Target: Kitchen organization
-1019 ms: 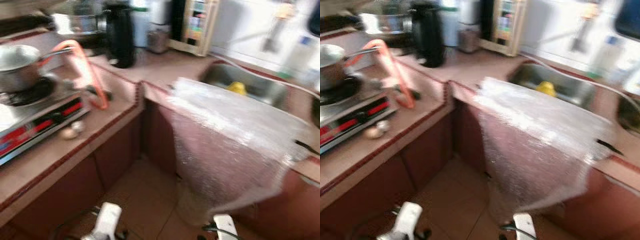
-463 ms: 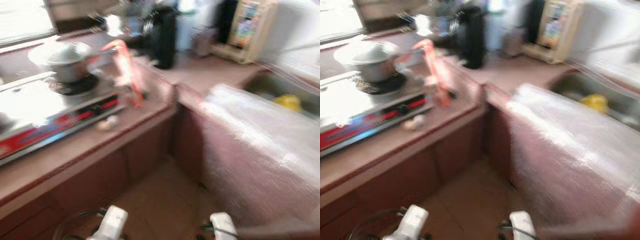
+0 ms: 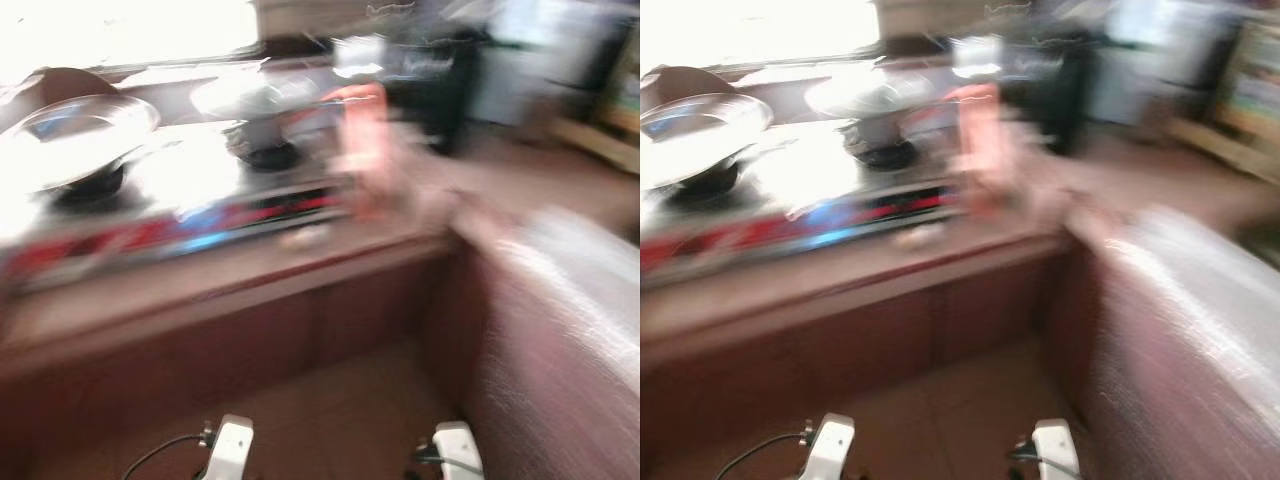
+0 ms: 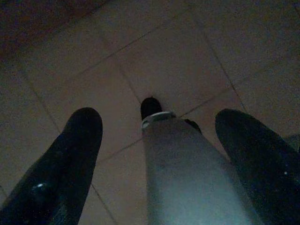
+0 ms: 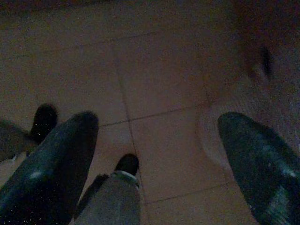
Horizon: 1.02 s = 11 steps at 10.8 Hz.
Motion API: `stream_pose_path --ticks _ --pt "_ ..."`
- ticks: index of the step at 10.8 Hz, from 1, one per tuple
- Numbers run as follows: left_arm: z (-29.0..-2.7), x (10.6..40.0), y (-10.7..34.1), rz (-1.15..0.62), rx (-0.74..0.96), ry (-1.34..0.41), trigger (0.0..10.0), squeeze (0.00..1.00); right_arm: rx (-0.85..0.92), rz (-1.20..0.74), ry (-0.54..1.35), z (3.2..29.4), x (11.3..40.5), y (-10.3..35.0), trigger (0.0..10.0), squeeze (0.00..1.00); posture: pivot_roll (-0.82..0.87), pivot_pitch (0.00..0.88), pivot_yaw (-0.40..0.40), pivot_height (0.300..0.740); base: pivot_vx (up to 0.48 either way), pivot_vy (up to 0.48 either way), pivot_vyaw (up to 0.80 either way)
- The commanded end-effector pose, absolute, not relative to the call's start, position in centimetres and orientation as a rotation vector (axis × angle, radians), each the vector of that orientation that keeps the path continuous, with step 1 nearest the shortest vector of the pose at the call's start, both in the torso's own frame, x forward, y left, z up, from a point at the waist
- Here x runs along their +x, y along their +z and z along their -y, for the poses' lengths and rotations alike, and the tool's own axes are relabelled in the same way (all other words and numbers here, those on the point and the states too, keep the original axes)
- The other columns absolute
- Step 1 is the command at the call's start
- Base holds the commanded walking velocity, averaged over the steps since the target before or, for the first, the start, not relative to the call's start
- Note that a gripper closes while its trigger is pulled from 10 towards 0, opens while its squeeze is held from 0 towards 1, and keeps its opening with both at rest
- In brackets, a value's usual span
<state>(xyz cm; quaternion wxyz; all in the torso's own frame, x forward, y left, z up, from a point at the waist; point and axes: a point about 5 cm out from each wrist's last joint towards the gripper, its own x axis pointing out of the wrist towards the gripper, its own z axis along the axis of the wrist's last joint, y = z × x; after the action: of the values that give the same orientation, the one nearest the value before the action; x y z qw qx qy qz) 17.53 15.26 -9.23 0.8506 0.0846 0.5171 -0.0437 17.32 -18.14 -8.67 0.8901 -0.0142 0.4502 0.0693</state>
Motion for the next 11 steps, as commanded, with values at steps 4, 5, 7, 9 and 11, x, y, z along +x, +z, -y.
stream_pose_path --ticks 4,5,7,9,11 --pt "-15.7 19.7 -8.2 -1.074 0.186 -0.023 10.0 0.0 -0.03 -0.921 0.201 16.5 18.7 -8.2 10.0 0.0 0.21 0.0 -0.111 0.74 0.0 0.0 0.78" --pt "-15.9 19.8 -8.2 -1.079 0.209 -0.029 10.0 0.0 -0.024 -0.917 0.199 16.4 18.9 -8.1 10.0 0.0 0.21 0.0 -0.109 0.74 0.0 0.0 0.78" --pt "-15.9 21.3 -7.4 -1.05 0.279 -0.069 10.0 0.0 -0.006 -0.919 0.176 16.2 18.5 -8.4 10.0 0.0 0.23 0.0 -0.094 0.74 0.0 0.0 0.26" --pt "-15.4 22.9 -6.4 -1.01 0.321 -0.106 10.0 0.0 0.015 -0.933 0.133 16.6 17.8 -8.7 10.0 0.0 0.24 0.0 -0.07 0.74 0.0 0.0 0.0" --pt "-14.5 24.0 -5.7 -0.991 0.353 -0.179 10.0 0.0 0.035 -0.942 0.062 17.1 17.5 -8.8 10.0 0.0 0.21 0.0 -0.024 0.74 0.0 0.0 0.0"
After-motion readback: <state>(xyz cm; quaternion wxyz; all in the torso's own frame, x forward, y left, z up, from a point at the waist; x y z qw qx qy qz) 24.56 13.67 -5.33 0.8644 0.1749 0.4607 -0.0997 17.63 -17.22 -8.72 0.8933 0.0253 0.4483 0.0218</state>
